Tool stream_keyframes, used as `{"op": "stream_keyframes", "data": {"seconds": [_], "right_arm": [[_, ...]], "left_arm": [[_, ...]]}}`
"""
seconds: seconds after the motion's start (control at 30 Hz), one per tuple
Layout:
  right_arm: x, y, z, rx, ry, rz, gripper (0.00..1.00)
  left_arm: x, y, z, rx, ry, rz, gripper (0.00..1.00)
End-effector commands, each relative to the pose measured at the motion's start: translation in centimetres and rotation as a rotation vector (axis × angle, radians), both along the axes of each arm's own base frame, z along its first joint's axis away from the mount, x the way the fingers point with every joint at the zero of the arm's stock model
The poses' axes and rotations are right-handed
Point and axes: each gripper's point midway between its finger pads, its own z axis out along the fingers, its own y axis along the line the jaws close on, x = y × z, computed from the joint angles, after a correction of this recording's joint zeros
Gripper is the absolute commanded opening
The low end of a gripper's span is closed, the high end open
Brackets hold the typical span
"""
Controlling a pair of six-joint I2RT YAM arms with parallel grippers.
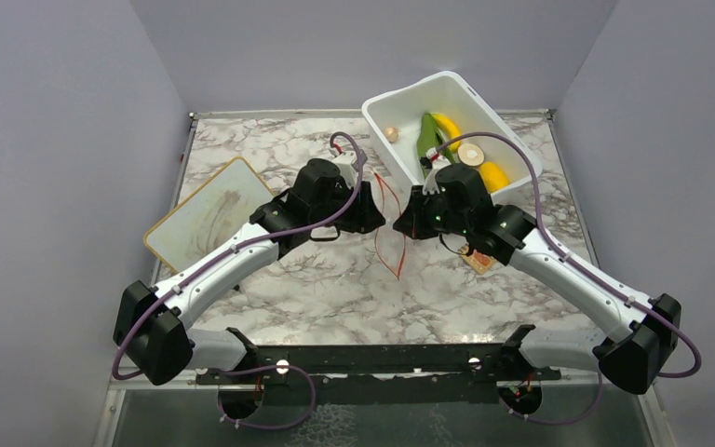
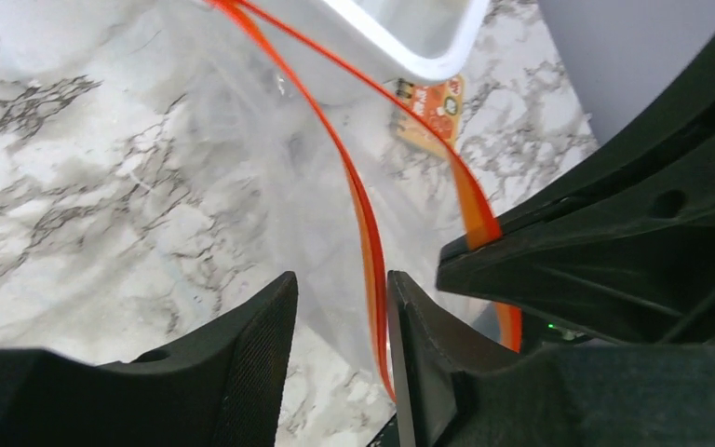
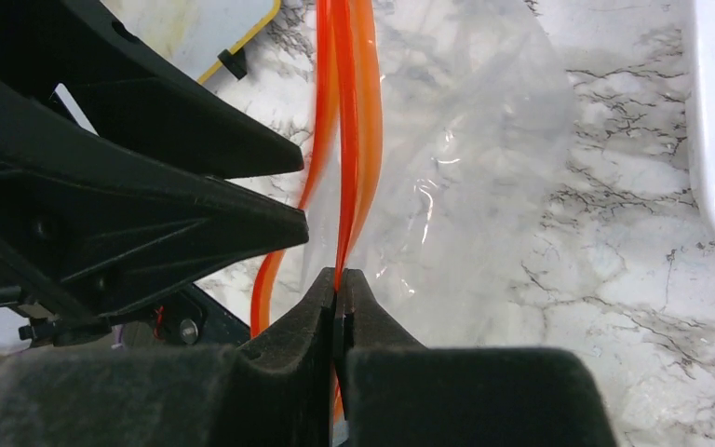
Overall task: Place the food in the zip-top bag and seal the zipper
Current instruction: Open the zipper of the food storage bag.
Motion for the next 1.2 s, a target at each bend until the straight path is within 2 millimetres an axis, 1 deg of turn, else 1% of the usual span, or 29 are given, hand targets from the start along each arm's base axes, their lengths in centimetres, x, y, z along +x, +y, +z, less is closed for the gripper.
{"op": "stream_keyframes", "data": {"seconds": [0.0, 0.07, 0.17, 0.27, 0.37, 0.43, 0.53, 0.67, 0.83, 0.87, 0.9, 0.97, 1.03, 1.1, 1.17], "right_arm": [[0.2, 0.2, 0.2, 0.016, -0.021, -0.011, 0.01], [0.2, 0.5, 0.1, 0.030, -0.025, 0.001, 0.01], [0.0, 0.9, 0.1, 0.059, -0.037, 0.016, 0.01], [0.0, 1.1, -0.1, 0.069, -0.036, 0.026, 0.01], [-0.3, 1.9, -0.1, 0.102, -0.031, 0.057, 0.01], [-0.6, 2.4, 0.1, 0.136, -0.030, 0.078, 0.01], [-0.8, 2.8, 0.2, 0.171, -0.036, 0.092, 0.01], [-0.8, 2.9, 0.0, 0.176, -0.037, 0.093, 0.01], [-1.0, 2.9, -0.4, 0.178, -0.034, 0.104, 0.01], [-1.0, 2.9, -0.3, 0.180, -0.038, 0.102, 0.01], [-1.0, 2.7, -0.2, 0.178, -0.044, 0.098, 0.01], [-0.8, 2.3, -0.1, 0.163, -0.055, 0.081, 0.01], [-0.3, 1.4, 0.0, 0.128, -0.070, 0.039, 0.01], [0.5, 0.0, 0.1, 0.080, -0.088, -0.040, 0.01], [1.1, -1.6, 0.7, 0.044, -0.113, -0.125, 0.01]], "left_arm": [[1.0, 1.6, -0.7, 0.108, -0.046, 0.055, 0.42], [1.1, 2.0, -0.8, 0.124, -0.056, 0.064, 0.40], [1.2, 2.5, -0.8, 0.145, -0.066, 0.077, 0.34], [1.3, 2.9, -0.9, 0.162, -0.075, 0.086, 0.31], [1.4, 3.0, -1.4, 0.180, -0.073, 0.090, 0.29], [1.3, 2.8, -1.9, 0.183, -0.058, 0.077, 0.29], [0.9, 1.7, -2.5, 0.149, -0.021, 0.038, 0.29], [0.7, 0.6, -2.3, 0.095, 0.004, 0.017, 0.29], [1.2, 0.8, -3.0, 0.098, 0.004, 0.051, 0.30], [1.2, 0.9, -3.1, 0.102, 0.004, 0.053, 0.29], [1.1, 1.0, -3.1, 0.103, 0.003, 0.054, 0.22], [1.2, 1.2, -2.7, 0.102, -0.014, 0.062, 0.01], [1.4, 2.0, -1.9, 0.105, -0.055, 0.090, 0.00], [1.6, 3.0, -0.7, 0.110, -0.113, 0.126, 0.00], [1.8, 4.3, 0.4, 0.129, -0.166, 0.166, 0.00]]}}
